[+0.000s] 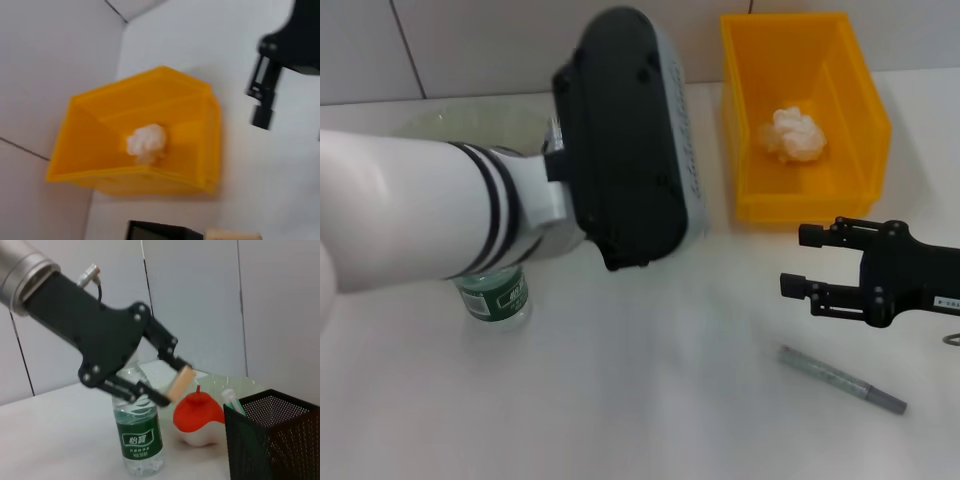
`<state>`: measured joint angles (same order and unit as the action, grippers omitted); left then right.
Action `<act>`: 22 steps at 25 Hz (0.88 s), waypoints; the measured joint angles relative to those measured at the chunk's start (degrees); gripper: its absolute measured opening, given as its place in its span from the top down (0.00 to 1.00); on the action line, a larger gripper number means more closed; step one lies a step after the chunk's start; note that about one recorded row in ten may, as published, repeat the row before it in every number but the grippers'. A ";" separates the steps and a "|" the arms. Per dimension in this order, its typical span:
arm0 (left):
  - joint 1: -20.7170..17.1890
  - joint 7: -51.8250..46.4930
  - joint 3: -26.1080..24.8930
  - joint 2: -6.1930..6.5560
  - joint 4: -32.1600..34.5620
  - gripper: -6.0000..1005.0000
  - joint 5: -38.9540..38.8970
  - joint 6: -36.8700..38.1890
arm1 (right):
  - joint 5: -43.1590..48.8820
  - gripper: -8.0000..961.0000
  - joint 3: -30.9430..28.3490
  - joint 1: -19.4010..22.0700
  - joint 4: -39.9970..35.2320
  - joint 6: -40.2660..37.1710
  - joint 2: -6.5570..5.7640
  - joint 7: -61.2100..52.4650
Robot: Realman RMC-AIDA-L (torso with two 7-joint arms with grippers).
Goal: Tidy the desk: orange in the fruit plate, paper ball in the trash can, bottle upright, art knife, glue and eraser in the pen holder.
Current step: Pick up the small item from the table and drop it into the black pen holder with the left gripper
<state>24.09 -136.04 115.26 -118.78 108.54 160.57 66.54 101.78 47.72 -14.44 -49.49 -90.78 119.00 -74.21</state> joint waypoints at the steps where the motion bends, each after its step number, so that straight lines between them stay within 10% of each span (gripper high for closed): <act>1: 0.00 0.00 0.00 0.00 0.00 0.59 0.00 0.00 | 0.00 0.26 0.00 0.00 0.00 0.00 0.00 0.00; 22: -11.05 -0.04 -4.20 0.11 -1.32 0.59 -11.51 -26.26 | -0.45 0.26 0.00 0.20 1.93 -0.01 0.10 1.41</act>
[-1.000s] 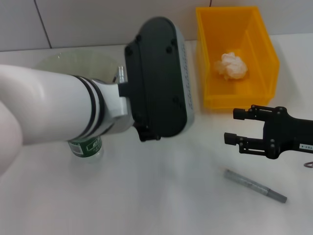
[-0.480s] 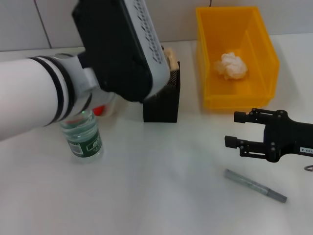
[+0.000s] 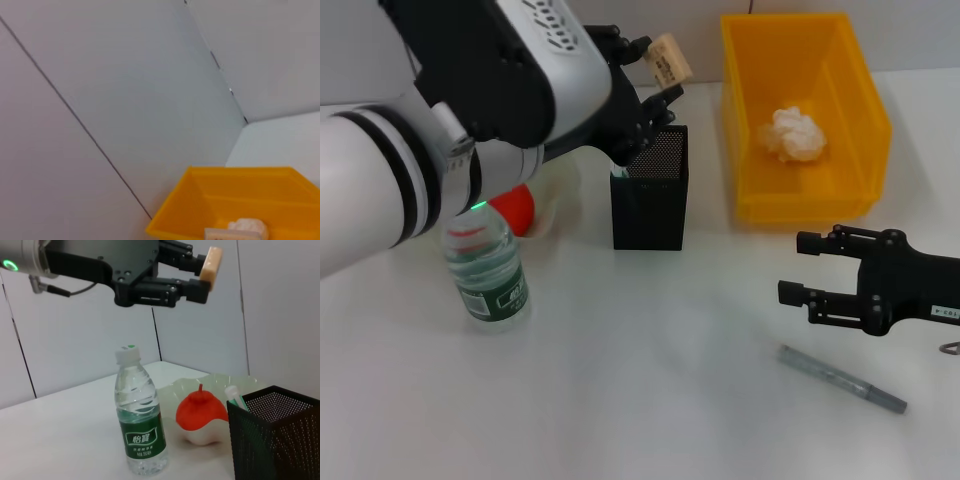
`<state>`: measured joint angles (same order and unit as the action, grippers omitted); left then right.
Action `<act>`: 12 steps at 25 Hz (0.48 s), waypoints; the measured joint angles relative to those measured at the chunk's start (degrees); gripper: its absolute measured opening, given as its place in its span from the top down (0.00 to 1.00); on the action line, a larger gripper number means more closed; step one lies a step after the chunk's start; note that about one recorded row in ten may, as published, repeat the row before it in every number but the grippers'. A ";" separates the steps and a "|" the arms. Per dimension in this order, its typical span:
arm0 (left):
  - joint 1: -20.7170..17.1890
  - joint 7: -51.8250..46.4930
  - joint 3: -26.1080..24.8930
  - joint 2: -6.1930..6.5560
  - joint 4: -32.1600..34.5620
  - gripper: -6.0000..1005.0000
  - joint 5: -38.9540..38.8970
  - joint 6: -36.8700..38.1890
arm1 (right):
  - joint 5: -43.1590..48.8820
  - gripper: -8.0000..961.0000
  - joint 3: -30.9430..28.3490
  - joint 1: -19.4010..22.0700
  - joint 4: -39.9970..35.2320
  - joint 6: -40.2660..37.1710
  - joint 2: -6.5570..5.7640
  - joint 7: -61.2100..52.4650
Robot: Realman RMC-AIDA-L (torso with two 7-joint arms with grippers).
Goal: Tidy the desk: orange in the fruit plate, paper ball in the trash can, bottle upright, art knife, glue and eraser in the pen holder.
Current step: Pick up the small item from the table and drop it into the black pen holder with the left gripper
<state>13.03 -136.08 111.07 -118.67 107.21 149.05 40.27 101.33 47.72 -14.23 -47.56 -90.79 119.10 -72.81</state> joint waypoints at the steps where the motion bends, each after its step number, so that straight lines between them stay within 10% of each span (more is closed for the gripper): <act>1: -0.12 0.00 0.07 0.01 -0.62 0.59 -0.73 -0.85 | 0.00 0.26 0.00 0.00 0.00 0.00 0.00 0.00; 12: 1.41 0.58 0.46 0.02 -11.43 0.59 -9.26 -11.45 | 0.00 0.26 0.00 0.08 0.03 -0.03 0.07 0.04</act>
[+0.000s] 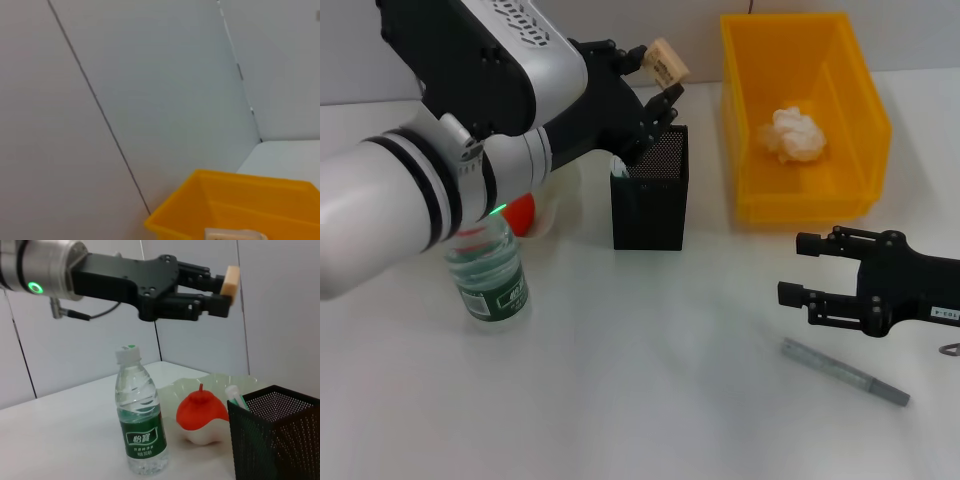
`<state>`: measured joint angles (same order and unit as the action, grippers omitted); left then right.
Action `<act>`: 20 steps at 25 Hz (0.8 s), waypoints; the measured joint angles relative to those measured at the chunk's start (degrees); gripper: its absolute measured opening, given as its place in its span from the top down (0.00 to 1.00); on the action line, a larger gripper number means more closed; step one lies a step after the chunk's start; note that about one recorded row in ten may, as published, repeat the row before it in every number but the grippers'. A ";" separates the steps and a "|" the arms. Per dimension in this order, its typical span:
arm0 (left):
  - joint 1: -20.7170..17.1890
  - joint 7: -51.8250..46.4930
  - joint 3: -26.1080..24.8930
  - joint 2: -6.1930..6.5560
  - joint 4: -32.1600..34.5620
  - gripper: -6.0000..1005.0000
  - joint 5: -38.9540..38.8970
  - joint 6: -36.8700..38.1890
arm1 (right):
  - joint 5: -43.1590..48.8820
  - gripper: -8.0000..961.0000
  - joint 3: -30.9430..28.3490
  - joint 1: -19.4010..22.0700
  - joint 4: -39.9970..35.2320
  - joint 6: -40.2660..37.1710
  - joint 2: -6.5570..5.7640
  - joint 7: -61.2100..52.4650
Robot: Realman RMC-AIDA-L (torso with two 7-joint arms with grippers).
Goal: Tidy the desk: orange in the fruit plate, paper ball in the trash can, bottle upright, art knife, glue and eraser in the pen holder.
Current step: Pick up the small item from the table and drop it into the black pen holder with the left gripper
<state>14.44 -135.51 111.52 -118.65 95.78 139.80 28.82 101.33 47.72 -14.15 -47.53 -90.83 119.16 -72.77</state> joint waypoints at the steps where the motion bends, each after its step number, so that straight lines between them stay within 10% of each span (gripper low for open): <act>1: 0.98 0.13 0.05 0.00 -2.41 0.59 -1.35 -1.38 | 0.00 0.26 0.00 0.01 -0.01 0.01 0.01 0.00; 20: 11.01 -0.40 -1.34 -0.24 -16.97 0.59 -7.15 -4.74 | -0.09 0.26 -0.02 -0.67 0.68 0.04 0.07 -0.01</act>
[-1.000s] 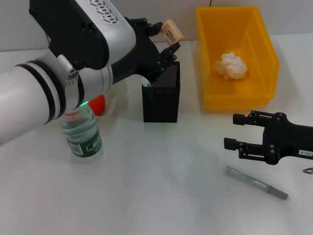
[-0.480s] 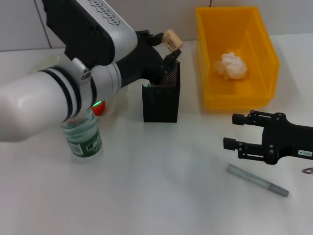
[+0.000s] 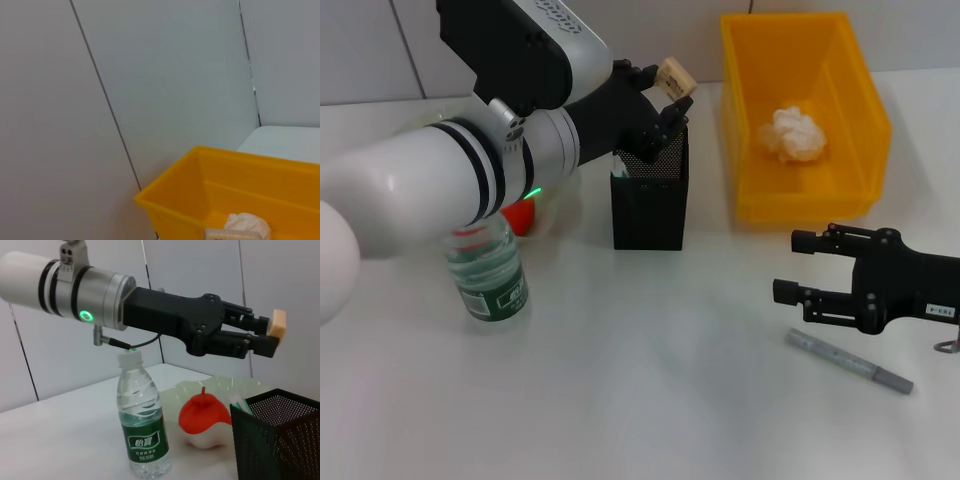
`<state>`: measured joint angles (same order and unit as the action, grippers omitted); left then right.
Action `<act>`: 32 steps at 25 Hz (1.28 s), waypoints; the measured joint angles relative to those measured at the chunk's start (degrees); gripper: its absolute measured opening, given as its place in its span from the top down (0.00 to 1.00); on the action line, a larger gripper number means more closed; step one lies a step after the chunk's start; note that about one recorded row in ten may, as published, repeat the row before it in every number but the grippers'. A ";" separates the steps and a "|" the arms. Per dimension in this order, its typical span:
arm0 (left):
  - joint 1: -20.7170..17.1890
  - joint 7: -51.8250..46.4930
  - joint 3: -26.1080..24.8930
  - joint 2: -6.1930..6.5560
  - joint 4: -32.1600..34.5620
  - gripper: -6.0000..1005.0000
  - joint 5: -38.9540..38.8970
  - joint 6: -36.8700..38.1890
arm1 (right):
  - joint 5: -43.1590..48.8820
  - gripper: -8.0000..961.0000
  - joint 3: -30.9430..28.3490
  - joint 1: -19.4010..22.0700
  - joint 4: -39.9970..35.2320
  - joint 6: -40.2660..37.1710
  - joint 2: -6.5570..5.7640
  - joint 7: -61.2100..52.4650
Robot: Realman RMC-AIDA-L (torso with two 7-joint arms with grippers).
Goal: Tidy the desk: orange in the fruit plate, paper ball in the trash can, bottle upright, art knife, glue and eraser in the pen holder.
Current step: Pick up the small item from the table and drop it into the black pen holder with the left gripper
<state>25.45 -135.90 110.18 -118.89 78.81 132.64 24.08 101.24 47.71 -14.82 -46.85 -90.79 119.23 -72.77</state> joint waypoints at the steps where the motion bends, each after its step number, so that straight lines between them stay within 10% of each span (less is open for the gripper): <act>1: 0.00 0.00 0.00 0.00 0.00 0.59 0.00 0.00 | 0.00 0.26 -0.03 -0.05 0.17 0.00 -0.03 0.00; 14: 5.83 -0.24 -2.99 -0.16 -9.80 0.59 -2.22 -0.10 | -0.01 0.26 -0.14 -0.31 0.36 0.00 -0.06 0.00; 32: 3.91 -0.23 -2.89 0.07 -9.48 0.59 -2.31 2.45 | 0.01 0.26 -0.60 -0.39 0.36 0.71 -0.15 0.00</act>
<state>29.36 -136.13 107.29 -118.82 69.33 130.34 26.53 101.25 47.11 -15.21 -46.49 -90.08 119.09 -72.77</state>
